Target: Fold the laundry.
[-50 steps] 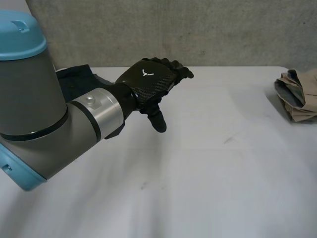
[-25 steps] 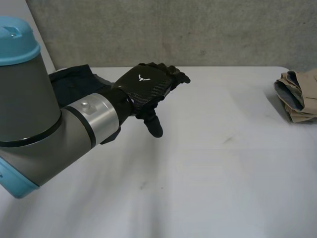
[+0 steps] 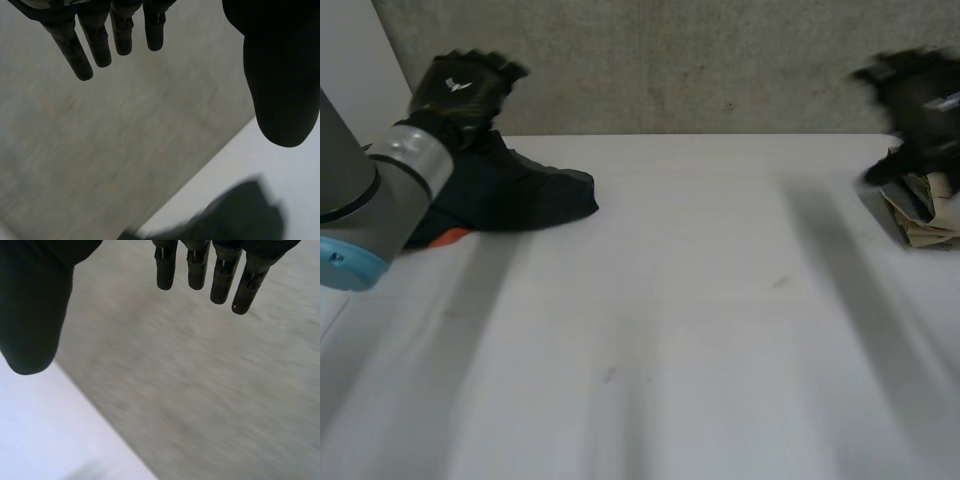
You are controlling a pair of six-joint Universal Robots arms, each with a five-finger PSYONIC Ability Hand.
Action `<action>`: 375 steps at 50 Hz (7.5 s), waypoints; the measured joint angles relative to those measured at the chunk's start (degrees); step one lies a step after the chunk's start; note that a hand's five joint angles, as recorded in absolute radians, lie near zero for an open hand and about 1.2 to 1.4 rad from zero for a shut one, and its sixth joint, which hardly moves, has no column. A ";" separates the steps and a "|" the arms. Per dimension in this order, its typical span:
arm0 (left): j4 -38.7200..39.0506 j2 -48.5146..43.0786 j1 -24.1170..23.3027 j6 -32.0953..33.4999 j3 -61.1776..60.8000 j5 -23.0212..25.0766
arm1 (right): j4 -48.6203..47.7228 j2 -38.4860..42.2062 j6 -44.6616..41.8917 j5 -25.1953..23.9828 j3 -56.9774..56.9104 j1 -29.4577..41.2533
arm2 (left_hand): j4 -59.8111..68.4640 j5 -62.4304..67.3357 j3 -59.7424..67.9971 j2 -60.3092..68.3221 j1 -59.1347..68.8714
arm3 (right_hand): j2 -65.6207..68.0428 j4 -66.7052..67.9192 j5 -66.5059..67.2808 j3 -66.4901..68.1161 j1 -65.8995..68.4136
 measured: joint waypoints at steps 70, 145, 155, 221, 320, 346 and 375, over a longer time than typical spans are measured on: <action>11.02 -0.88 -25.57 -6.57 -20.09 2.25 | 1.91 7.74 -13.65 16.23 4.00 13.41 | 0.32 -0.04 0.45 32.12 0.17 | 0.00 0.00 0.00 0.00 0.00; 10.42 -17.16 -8.29 12.55 13.89 -8.82 | 30.64 46.95 6.90 19.09 -68.53 23.87 | 56.71 53.09 55.61 56.85 52.45 | 53.98 54.66 52.43 55.93 43.94; 27.43 -7.89 -11.40 8.60 16.55 -14.11 | 4.83 29.33 6.73 20.19 -59.59 23.81 | 56.92 53.10 55.72 56.93 52.45 | 53.98 54.67 52.44 55.93 43.95; 11.30 4.51 -13.61 5.11 -39.31 -18.53 | 13.61 12.83 -14.66 14.06 8.25 18.32 | 56.91 53.54 55.96 56.76 53.64 | 53.98 54.70 52.98 55.93 43.94; 1.04 -13.09 -17.64 21.93 -1.87 -18.71 | 29.53 6.40 7.37 16.51 2.96 22.84 | 56.96 54.39 56.23 56.97 53.64 | 54.16 54.72 53.17 55.98 45.00; 18.37 -52.35 -14.81 22.03 47.46 -9.77 | 16.54 41.67 -16.99 32.95 -35.77 22.45 | 57.17 54.40 56.31 57.12 53.64 | 54.16 54.75 53.22 55.98 45.00; 21.49 -22.65 -15.32 6.02 8.16 -10.81 | 23.43 23.06 -9.45 34.37 -18.81 21.58 | -0.11 -0.08 -0.07 -0.01 -0.64 | 0.08 0.00 0.00 0.00 -0.11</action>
